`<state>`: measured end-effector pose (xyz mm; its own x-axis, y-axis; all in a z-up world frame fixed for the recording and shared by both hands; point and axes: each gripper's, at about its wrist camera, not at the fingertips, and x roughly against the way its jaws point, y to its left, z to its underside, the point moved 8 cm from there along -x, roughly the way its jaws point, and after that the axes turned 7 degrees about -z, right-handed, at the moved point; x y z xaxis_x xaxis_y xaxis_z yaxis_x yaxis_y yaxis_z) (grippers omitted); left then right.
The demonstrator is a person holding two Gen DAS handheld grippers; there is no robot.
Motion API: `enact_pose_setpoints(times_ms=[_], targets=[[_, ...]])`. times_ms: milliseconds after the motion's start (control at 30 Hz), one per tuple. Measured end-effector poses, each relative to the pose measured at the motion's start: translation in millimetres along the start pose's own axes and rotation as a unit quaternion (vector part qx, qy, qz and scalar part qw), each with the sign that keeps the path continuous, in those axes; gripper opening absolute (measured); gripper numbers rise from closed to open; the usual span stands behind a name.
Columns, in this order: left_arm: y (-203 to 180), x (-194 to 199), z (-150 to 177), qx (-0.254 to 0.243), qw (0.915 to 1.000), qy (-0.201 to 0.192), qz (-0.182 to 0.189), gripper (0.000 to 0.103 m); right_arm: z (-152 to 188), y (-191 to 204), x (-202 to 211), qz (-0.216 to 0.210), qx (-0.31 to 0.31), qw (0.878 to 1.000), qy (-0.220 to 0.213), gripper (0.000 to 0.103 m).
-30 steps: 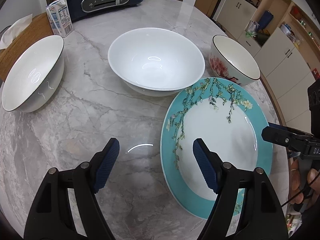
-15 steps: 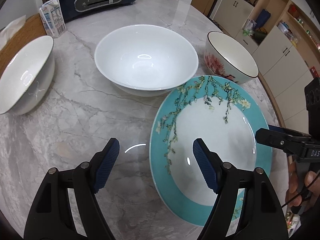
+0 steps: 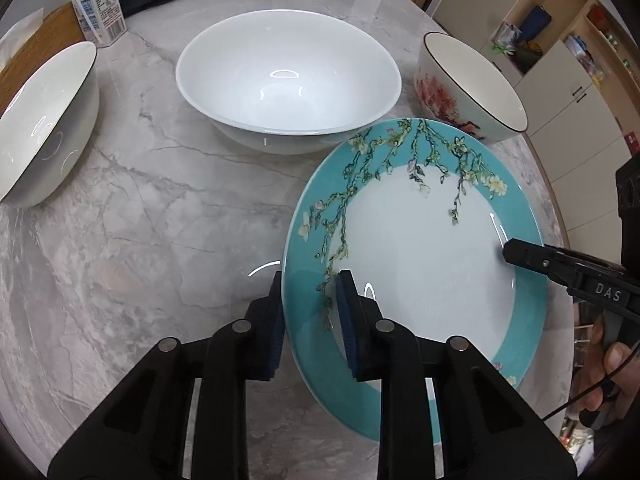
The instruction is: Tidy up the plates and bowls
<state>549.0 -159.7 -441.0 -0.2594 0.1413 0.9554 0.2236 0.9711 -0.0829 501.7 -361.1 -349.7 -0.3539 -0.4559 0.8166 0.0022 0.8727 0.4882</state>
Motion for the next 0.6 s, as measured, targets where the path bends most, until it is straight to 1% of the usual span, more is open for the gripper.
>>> enact_pose_setpoints(times_ms=[33,67,167,333,467,600], targets=[[0,0,0,0.003,1.0,0.001,0.002,0.022,0,-3,0,0.001,-0.005,1.0,0.001,0.015],[0,0,0,0.002,1.0,0.003,0.001,0.022,1,-4,0,-0.005,-0.01,1.0,0.002,0.015],[3,3,0,-0.002,1.0,0.007,-0.006,0.022,1,-3,0,0.001,-0.006,1.0,0.003,0.015],[4,7,2,-0.001,0.9999,0.011,-0.007,0.02,2,-3,0,0.007,-0.011,1.0,0.003,0.015],[7,15,5,0.006,0.9999,0.008,-0.005,0.018,5,-2,2,0.008,-0.019,1.0,0.007,0.015],[8,36,5,-0.001,0.9999,-0.008,-0.01,0.018,8,2,15,0.011,-0.021,1.0,-0.001,0.013]])
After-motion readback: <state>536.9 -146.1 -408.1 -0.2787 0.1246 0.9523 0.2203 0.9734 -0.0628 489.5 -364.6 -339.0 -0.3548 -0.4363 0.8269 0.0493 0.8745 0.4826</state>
